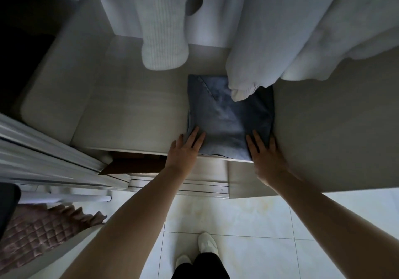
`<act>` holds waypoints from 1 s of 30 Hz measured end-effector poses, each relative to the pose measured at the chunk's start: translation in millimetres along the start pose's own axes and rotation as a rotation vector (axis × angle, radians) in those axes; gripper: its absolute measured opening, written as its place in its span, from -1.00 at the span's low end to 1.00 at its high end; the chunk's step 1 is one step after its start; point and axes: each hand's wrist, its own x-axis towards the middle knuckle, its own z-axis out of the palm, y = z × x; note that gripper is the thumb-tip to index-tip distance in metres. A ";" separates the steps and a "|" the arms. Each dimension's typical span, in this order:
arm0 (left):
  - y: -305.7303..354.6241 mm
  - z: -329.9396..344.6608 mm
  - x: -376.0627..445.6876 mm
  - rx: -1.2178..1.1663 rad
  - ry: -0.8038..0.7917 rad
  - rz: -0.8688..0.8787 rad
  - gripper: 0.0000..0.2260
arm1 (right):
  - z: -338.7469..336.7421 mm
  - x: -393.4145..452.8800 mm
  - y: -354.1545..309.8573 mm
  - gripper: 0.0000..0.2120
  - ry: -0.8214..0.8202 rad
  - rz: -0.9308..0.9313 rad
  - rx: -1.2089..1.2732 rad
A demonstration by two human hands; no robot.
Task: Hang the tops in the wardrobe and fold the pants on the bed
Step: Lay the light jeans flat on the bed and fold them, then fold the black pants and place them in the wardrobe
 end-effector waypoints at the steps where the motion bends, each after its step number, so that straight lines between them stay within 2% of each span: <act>1: 0.0 -6.0 -4.5 0.012 -0.020 -0.002 -0.35 | -6.8 -2.4 -0.4 -0.21 -0.013 0.010 0.017; 4: -0.1 -20.3 -18.6 -0.001 -0.078 -0.034 -0.32 | -27.1 -12.7 -7.9 -0.21 -0.025 0.037 0.128; 8: 3.5 -40.3 -56.2 -0.065 -0.147 -0.076 -0.31 | -57.4 -40.4 -20.0 -0.27 0.050 -0.052 0.173; 10: 7.4 -51.4 -78.1 -0.133 -0.143 -0.129 -0.37 | -76.6 -55.5 -27.9 -0.28 0.124 -0.096 0.240; 13: 15.2 -77.2 -109.4 -0.331 -0.095 -0.215 -0.48 | -109.7 -83.2 -44.3 -0.37 0.131 -0.204 0.270; 17: 27.8 -112.0 -154.5 -0.744 0.062 -0.446 -0.60 | -142.5 -123.1 -61.7 -0.52 0.191 -0.312 0.347; 20: 36.9 -127.1 -196.3 -0.909 0.199 -0.660 -0.69 | -153.1 -150.0 -74.1 -0.57 0.285 -0.414 0.377; 23: 52.2 -135.7 -241.2 -0.972 0.323 -0.828 -0.73 | -159.3 -175.5 -87.2 -0.55 0.228 -0.477 0.488; 30: 139.8 -142.2 -338.0 -0.938 0.546 -1.183 -0.75 | -160.9 -234.2 -114.5 -0.59 0.062 -0.842 0.627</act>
